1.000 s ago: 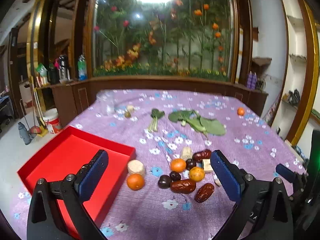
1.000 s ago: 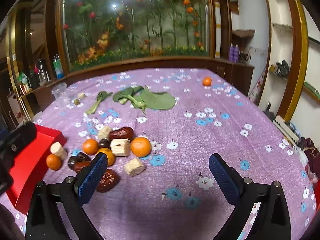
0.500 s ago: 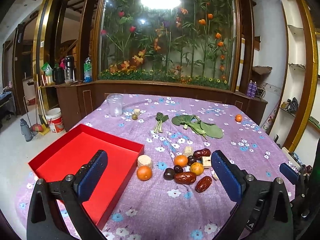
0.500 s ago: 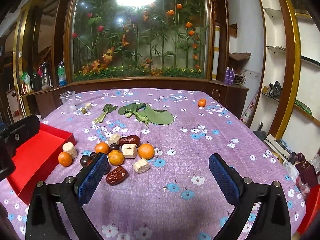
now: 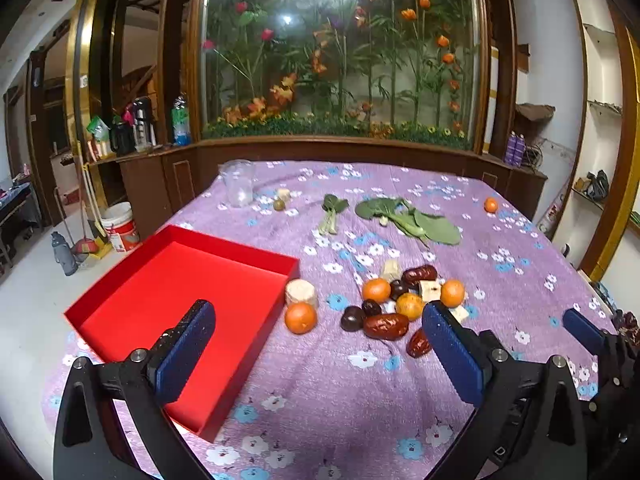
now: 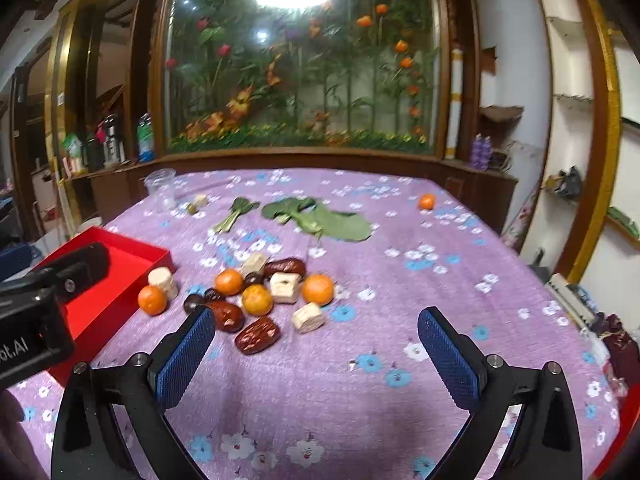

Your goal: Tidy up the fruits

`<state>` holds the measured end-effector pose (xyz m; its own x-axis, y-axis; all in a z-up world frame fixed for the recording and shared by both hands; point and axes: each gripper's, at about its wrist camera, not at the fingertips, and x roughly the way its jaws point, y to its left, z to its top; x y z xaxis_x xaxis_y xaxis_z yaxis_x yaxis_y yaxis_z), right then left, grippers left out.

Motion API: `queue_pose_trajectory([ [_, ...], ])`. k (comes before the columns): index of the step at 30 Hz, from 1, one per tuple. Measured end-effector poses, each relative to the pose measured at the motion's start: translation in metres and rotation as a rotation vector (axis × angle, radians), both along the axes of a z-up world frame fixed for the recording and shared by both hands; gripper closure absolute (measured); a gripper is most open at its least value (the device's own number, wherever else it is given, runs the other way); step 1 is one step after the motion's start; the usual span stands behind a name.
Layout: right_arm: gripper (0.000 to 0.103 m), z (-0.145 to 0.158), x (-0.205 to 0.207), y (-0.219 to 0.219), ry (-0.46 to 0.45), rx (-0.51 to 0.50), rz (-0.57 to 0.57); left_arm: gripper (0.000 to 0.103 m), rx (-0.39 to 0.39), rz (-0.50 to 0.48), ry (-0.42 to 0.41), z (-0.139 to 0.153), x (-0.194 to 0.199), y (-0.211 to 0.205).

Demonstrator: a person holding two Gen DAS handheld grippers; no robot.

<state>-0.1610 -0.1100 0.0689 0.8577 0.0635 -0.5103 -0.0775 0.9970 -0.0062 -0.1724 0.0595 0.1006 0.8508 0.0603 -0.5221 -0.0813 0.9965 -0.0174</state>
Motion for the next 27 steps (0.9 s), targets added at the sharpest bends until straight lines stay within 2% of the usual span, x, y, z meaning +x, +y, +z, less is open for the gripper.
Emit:
queue_pose_trajectory([
  [10, 0.001, -0.025, 0.034, -0.019, 0.145, 0.055, -0.003, 0.000, -0.049, -0.058, 0.112, -0.027, 0.032, -0.002],
  [15, 0.002, -0.029, 0.042, -0.027, 0.181, 0.062, 0.035, 0.000, -0.137, -0.070, 0.156, -0.034, 0.048, 0.019],
  [19, 0.011, -0.032, 0.047, -0.027, 0.219, 0.067, 0.090, 0.002, -0.225, -0.023, 0.163, -0.034, 0.056, 0.053],
  [22, 0.016, -0.039, 0.053, -0.022, 0.264, 0.088, 0.131, 0.022, -0.283, -0.029, 0.187, -0.038, 0.061, 0.071],
  [24, 0.021, -0.043, 0.058, -0.017, 0.290, 0.101, 0.154, 0.041, -0.312, -0.059, 0.220, -0.043, 0.066, 0.072],
  [26, 0.025, -0.047, 0.065, -0.009, 0.328, 0.132, 0.194, 0.048, -0.335, -0.102, 0.251, -0.049, 0.070, 0.068],
  [27, 0.030, -0.050, 0.069, -0.005, 0.345, 0.147, 0.211, 0.048, -0.339, -0.116, 0.260, -0.051, 0.071, 0.065],
])
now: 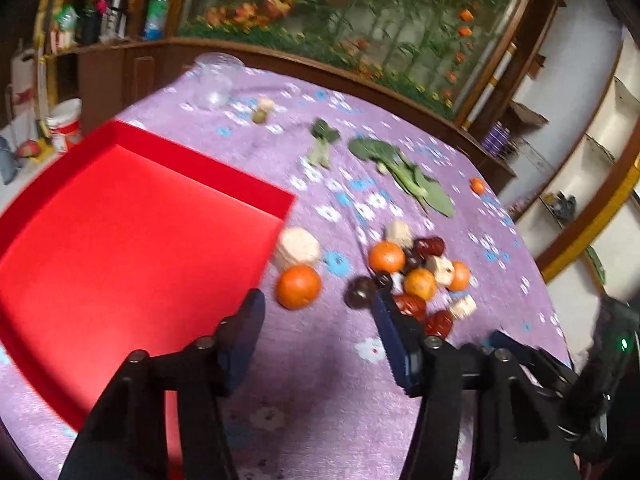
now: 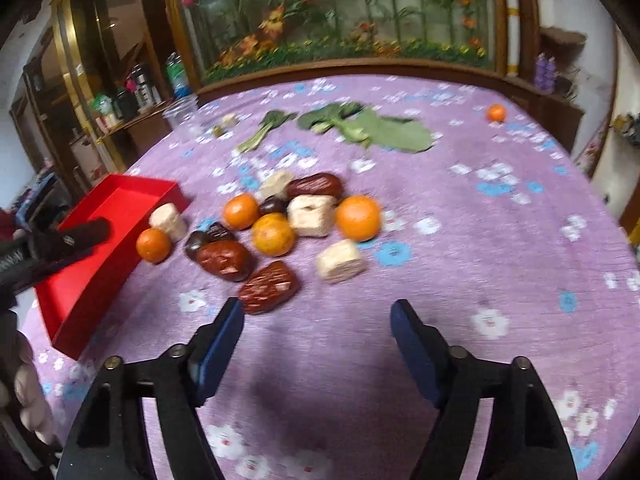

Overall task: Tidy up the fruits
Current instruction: 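Grasp a red date with the left gripper while the right gripper grasps another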

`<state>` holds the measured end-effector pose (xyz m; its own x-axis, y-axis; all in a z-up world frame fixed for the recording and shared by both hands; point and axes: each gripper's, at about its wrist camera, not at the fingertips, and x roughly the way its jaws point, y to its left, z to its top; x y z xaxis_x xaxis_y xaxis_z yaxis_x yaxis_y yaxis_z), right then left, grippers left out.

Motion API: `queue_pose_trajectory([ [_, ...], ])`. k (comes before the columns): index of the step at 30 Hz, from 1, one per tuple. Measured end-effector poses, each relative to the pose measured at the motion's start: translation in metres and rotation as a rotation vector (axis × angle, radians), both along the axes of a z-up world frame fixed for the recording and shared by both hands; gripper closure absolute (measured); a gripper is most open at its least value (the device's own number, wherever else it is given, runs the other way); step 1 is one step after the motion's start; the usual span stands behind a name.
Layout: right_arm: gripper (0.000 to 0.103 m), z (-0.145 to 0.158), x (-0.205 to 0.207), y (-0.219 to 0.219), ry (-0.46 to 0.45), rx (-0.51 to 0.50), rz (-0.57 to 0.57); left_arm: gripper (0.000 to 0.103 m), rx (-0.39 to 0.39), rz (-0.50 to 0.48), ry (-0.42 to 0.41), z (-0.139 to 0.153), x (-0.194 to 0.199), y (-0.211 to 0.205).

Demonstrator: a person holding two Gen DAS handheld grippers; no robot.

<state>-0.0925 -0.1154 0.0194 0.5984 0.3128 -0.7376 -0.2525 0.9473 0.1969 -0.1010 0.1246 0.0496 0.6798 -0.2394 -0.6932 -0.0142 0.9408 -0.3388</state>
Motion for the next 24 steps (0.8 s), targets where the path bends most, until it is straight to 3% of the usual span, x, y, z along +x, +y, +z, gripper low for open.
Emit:
queue_pose_trajectory([
  [5, 0.035, -0.013, 0.022, 0.012, 0.082, 0.052, 0.008, 0.048, 0.012, -0.049, 0.006, -0.002, 0.003, -0.011],
  [8, 0.039, -0.013, 0.028, 0.016, 0.081, 0.051, 0.002, 0.048, 0.023, -0.106, 0.022, -0.004, 0.008, -0.021],
  [10, 0.057, -0.014, 0.029, 0.018, 0.090, 0.073, 0.021, 0.048, 0.034, -0.159, 0.025, -0.005, 0.013, -0.033],
  [11, 0.059, -0.013, 0.028, 0.018, 0.092, 0.080, 0.029, 0.048, 0.043, -0.180, 0.025, -0.005, 0.015, -0.039],
  [17, 0.062, -0.008, 0.021, 0.003, 0.107, 0.093, 0.025, 0.049, 0.105, -0.327, 0.015, -0.007, 0.030, -0.076],
  [21, 0.063, -0.008, 0.013, -0.018, 0.132, 0.125, 0.007, 0.050, 0.195, -0.435, -0.017, -0.011, 0.042, -0.103],
  [24, 0.064, -0.008, 0.009, -0.023, 0.136, 0.126, 0.009, 0.052, 0.239, -0.452, 0.015, -0.020, 0.051, -0.112],
])
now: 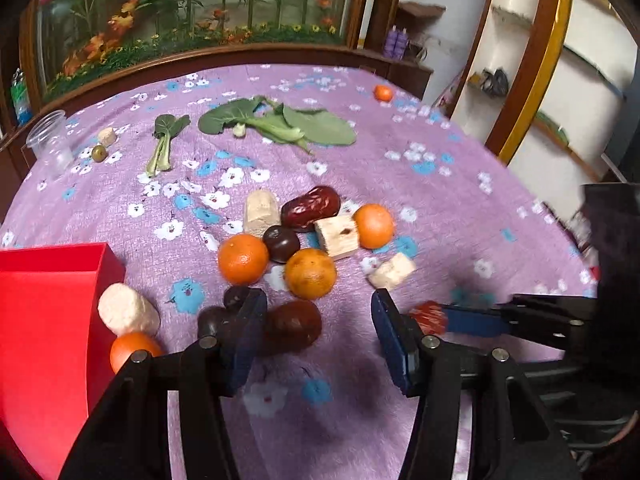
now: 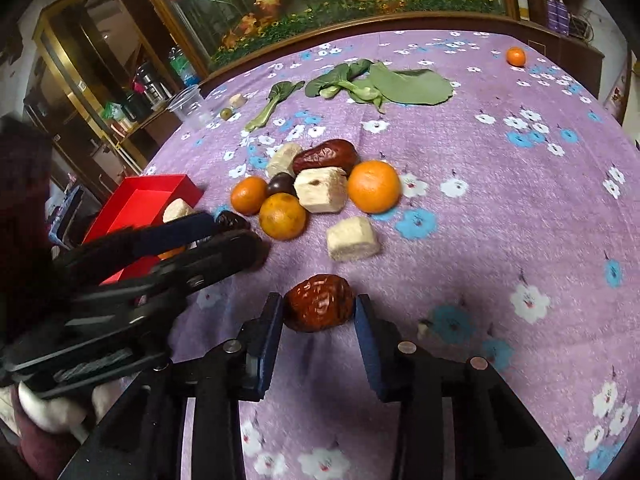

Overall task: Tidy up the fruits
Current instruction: 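Grasp a red date with the left gripper while the right gripper grasps another, then carry both red dates over the red tray and open both grippers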

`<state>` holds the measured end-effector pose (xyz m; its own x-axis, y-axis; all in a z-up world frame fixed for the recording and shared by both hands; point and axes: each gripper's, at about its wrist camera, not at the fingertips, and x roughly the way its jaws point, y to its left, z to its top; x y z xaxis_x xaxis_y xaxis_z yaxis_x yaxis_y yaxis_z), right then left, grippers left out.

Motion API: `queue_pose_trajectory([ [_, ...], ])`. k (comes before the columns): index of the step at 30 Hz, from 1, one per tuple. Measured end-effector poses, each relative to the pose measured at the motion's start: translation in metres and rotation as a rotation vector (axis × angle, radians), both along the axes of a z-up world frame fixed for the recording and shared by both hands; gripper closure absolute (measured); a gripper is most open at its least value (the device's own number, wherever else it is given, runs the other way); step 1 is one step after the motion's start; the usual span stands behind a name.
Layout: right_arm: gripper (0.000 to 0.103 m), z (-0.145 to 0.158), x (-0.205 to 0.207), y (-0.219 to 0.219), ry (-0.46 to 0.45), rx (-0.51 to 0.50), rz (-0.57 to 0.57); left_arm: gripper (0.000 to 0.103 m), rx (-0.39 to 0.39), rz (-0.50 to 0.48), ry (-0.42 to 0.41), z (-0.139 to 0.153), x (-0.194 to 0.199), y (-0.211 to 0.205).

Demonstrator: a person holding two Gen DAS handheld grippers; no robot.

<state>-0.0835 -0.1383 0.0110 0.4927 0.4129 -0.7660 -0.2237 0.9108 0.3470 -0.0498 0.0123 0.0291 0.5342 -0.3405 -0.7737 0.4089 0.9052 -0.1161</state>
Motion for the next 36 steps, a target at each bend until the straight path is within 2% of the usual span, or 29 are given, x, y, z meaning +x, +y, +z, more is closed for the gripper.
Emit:
queue_pose_trajectory([
  [2, 0.064, -0.001, -0.002, -0.002, 0.004, 0.008, 0.001, 0.060, 0.037, 0.003, 0.009, -0.005, 0.001, -0.001],
  [3, 0.064, -0.001, -0.002, -0.004, 0.006, 0.015, 0.001, 0.071, 0.045, -0.007, 0.032, -0.009, 0.001, 0.000],
  [7, 0.066, -0.002, -0.003, -0.008, 0.009, 0.034, 0.004, 0.071, 0.029, -0.027, 0.060, -0.010, -0.009, 0.006],
  [10, 0.066, -0.004, -0.003, -0.009, 0.009, 0.044, 0.000, 0.070, 0.058, -0.023, 0.052, -0.012, -0.010, 0.004],
  [12, 0.065, -0.005, -0.002, -0.009, 0.012, 0.048, -0.004, 0.063, 0.081, -0.028, 0.058, -0.017, -0.010, 0.002],
  [19, 0.063, -0.005, 0.004, -0.004, 0.001, 0.038, -0.015, 0.065, 0.136, -0.031, 0.022, -0.021, -0.023, -0.006],
  [23, 0.068, -0.004, 0.002, -0.001, -0.014, 0.062, -0.003, 0.072, 0.087, 0.006, 0.016, -0.014, -0.031, 0.001],
  [24, 0.072, -0.002, -0.001, 0.000, -0.024, 0.066, 0.002, 0.072, 0.061, 0.017, 0.016, -0.011, -0.033, 0.006],
  [27, 0.074, 0.009, -0.008, 0.006, -0.067, 0.067, 0.025, 0.072, -0.008, 0.059, 0.012, -0.002, -0.040, 0.022],
  [36, 0.076, 0.034, -0.025, 0.038, -0.126, 0.045, 0.113, 0.072, -0.219, 0.243, -0.006, 0.027, -0.060, 0.108],
])
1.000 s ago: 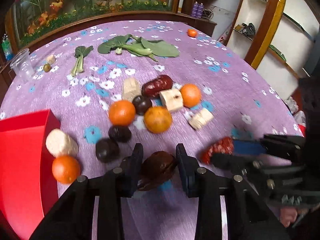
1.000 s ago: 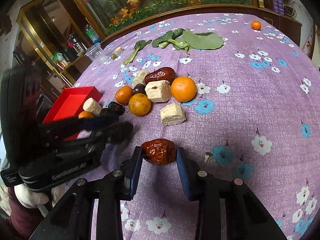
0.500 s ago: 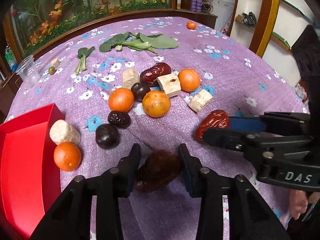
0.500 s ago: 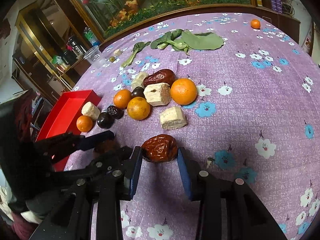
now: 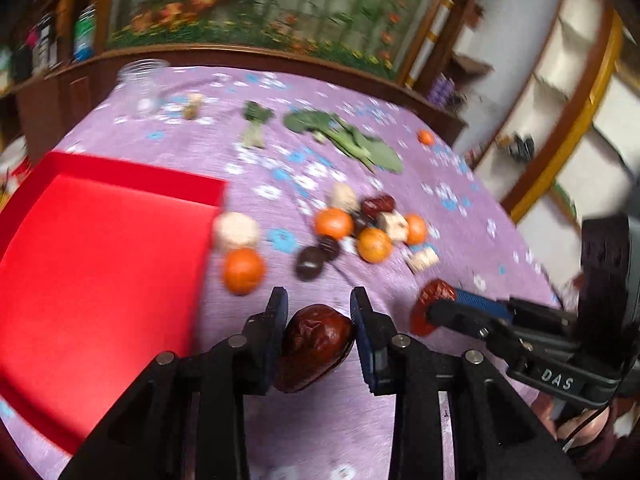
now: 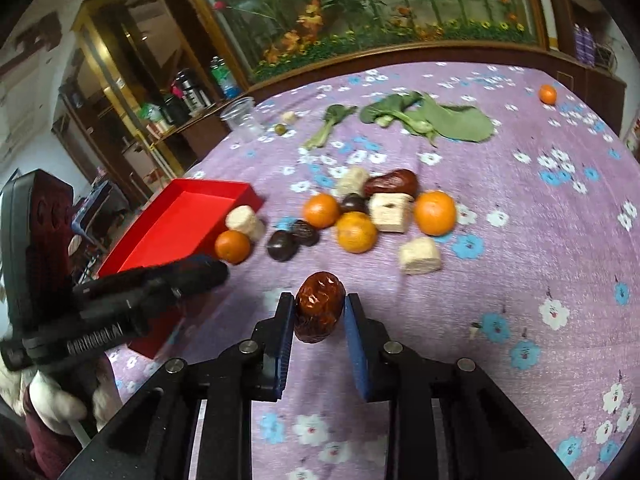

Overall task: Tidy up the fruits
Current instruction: 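Carry both red dates over the red tray and open both grippers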

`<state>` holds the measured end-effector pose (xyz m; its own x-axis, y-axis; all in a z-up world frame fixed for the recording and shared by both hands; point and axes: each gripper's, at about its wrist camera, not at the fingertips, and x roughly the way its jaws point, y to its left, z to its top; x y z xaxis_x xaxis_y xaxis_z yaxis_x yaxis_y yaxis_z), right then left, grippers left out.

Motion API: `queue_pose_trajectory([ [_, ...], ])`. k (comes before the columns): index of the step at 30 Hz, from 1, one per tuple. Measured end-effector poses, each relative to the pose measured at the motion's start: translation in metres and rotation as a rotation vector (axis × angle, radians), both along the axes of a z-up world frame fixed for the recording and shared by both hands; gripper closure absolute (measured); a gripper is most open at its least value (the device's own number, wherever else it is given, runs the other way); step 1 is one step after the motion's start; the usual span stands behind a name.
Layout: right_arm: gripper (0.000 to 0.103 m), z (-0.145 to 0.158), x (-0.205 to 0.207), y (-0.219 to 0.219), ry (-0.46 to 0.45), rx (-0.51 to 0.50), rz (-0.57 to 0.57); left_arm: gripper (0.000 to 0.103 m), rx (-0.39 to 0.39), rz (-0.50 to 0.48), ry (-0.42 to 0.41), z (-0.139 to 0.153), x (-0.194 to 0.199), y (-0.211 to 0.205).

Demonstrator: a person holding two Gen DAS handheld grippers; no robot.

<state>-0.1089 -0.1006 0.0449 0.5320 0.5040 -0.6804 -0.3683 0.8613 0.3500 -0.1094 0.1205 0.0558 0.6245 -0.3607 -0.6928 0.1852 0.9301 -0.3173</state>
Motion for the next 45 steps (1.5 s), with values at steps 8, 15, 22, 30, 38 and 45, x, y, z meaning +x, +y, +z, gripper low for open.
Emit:
queue_pose_trajectory([
  [8, 0.076, 0.022, -0.004, 0.070, 0.003, 0.022, 0.177, 0.072, -0.064, 0.258, -0.009, 0.008, -0.012, 0.092],
  [15, 0.076, 0.012, 0.002, 0.146, 0.047, 0.035, 0.312, 0.072, -0.044, 0.404, 0.023, -0.005, -0.020, 0.138],
  [22, 0.076, -0.004, 0.010, 0.189, 0.089, 0.005, 0.366, 0.072, -0.054, 0.454, 0.041, -0.013, -0.026, 0.158],
  [30, 0.075, -0.007, 0.020, 0.194, 0.083, 0.012, 0.343, 0.050, -0.090, 0.511, 0.037, -0.012, -0.031, 0.171],
  [38, 0.074, 0.008, 0.036, 0.139, 0.042, 0.039, 0.210, 0.042, -0.126, 0.517, 0.001, 0.001, -0.039, 0.165],
  [45, 0.074, -0.001, 0.060, 0.103, 0.021, -0.044, 0.092, 0.042, -0.122, 0.456, -0.009, 0.006, -0.034, 0.144],
])
